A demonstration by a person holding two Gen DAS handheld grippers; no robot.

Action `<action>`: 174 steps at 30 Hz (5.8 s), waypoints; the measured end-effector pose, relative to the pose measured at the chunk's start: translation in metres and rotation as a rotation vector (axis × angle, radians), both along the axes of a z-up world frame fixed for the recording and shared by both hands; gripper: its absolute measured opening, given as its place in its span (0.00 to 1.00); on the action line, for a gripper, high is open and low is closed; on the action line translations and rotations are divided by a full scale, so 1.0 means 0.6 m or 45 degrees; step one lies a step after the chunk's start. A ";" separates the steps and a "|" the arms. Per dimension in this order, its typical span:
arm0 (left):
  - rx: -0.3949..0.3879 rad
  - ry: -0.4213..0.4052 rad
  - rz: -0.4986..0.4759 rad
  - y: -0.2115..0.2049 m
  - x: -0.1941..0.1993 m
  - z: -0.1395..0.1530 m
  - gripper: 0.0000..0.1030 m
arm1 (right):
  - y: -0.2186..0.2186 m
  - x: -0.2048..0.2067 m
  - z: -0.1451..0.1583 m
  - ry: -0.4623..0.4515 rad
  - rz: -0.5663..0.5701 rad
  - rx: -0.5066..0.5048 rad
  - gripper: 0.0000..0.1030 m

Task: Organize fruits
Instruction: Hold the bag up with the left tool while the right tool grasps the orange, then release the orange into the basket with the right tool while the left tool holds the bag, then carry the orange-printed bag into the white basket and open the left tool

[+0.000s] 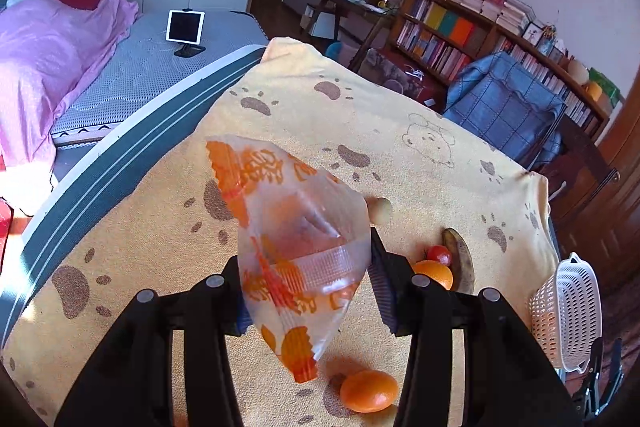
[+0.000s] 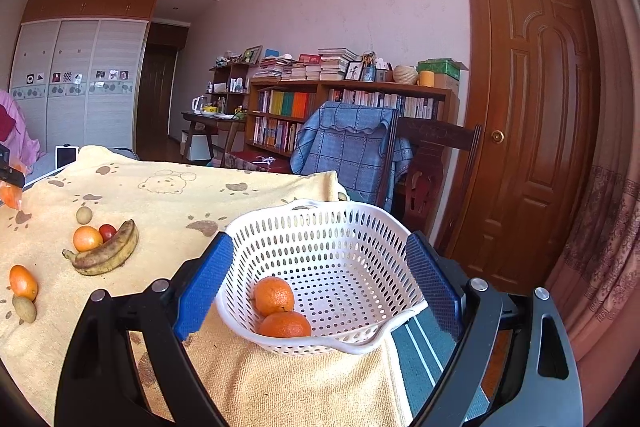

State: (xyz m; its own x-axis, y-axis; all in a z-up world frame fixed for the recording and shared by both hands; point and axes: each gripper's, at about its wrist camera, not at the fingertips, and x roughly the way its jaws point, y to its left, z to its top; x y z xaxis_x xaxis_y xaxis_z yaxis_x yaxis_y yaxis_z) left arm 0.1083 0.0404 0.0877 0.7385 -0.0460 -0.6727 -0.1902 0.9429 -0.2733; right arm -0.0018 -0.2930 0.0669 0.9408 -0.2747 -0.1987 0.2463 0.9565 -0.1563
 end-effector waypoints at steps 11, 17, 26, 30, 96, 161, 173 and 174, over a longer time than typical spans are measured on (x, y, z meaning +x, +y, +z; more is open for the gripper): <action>-0.002 -0.070 0.087 0.048 -0.028 -0.022 0.46 | 0.082 0.021 0.010 0.108 0.103 -0.099 0.87; -0.007 -0.082 0.069 0.052 -0.036 -0.033 0.46 | 0.133 0.082 0.010 0.332 0.307 0.204 0.87; -0.089 -0.055 0.056 0.070 -0.039 -0.046 0.46 | 0.202 0.168 0.002 0.485 0.414 0.402 0.86; -0.100 -0.062 0.062 0.069 -0.039 -0.043 0.46 | 0.235 0.198 -0.002 0.541 0.478 0.428 0.76; -0.050 -0.112 -0.081 0.033 -0.051 -0.038 0.46 | 0.093 0.164 0.054 0.439 0.193 0.414 0.46; -0.026 -0.151 -0.205 -0.012 -0.051 -0.047 0.46 | -0.095 -0.012 0.009 0.193 -0.221 0.552 0.63; 0.012 -0.159 -0.328 -0.090 -0.049 0.003 0.46 | -0.122 -0.015 0.029 0.174 -0.133 0.564 0.63; 0.005 -0.162 -0.357 -0.104 -0.048 0.009 0.46 | -0.128 -0.017 0.030 0.165 -0.136 0.566 0.63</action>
